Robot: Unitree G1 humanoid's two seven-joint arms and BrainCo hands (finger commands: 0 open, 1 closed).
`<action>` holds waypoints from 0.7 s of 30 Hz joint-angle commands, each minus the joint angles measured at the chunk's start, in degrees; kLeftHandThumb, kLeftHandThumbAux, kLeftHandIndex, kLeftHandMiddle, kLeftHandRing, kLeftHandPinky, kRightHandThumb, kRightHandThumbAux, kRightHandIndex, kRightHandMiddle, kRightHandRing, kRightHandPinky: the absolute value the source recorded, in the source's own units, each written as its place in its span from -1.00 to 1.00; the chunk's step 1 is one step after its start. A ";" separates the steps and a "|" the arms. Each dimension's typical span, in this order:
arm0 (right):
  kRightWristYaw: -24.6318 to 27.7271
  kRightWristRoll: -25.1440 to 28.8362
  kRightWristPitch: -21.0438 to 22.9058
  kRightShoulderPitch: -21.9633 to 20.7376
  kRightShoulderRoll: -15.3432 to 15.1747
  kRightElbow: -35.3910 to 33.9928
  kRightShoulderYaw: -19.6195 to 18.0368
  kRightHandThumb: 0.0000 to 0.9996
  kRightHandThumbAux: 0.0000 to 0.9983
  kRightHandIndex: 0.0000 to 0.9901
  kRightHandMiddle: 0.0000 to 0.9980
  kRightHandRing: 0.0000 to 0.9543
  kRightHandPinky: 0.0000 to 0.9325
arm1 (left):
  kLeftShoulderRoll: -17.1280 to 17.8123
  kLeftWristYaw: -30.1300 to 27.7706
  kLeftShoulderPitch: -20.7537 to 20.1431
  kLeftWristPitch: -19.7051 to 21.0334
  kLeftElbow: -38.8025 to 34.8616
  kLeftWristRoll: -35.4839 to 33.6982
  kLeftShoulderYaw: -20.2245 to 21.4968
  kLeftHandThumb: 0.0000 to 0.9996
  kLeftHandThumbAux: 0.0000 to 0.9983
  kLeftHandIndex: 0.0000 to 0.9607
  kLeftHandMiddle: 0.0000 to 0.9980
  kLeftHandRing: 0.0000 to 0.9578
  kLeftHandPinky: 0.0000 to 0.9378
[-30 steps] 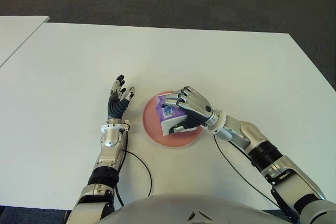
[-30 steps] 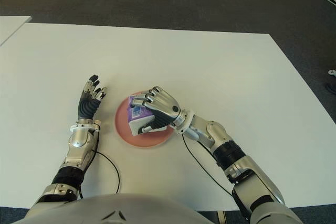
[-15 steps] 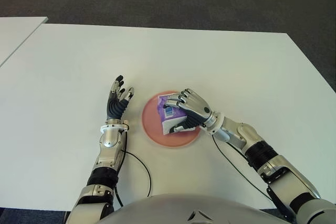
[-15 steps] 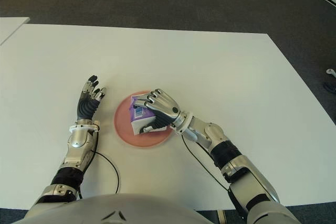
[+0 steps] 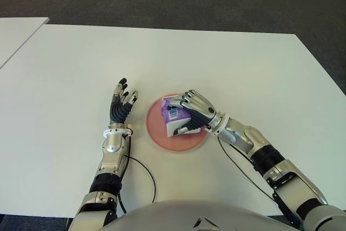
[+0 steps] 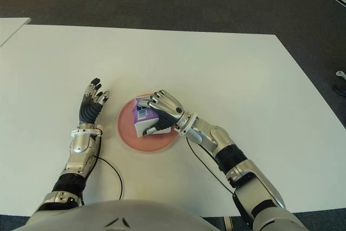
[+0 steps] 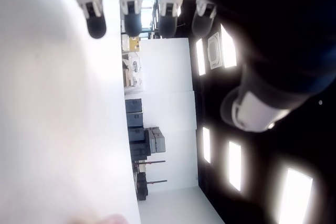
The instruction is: Put the tissue paper into the plate.
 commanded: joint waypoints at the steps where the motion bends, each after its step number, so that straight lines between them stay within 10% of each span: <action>1: 8.91 0.24 1.82 0.80 -3.14 -3.80 -0.02 -0.21 0.11 -0.59 -0.51 -0.56 -0.68 | -0.47 -0.63 2.88 3.23 1.63 -0.19 -0.44 -1.00 0.26 -1.00 -1.00 -1.00 -1.00; 8: 21.17 3.66 2.68 1.91 -6.21 -9.94 -0.63 -0.75 -0.26 -0.97 -0.97 -0.97 -0.98 | -0.33 -0.14 3.16 3.27 1.28 0.66 -0.54 -1.00 0.26 -1.00 -1.00 -1.00 -1.00; 21: 33.57 13.67 3.55 3.65 -6.81 -14.95 -2.81 -0.80 -0.55 -1.00 -1.00 -1.00 -1.00 | -0.18 -1.67 2.69 4.88 1.11 -0.68 -0.24 -0.99 0.25 -1.00 -1.00 -1.00 -1.00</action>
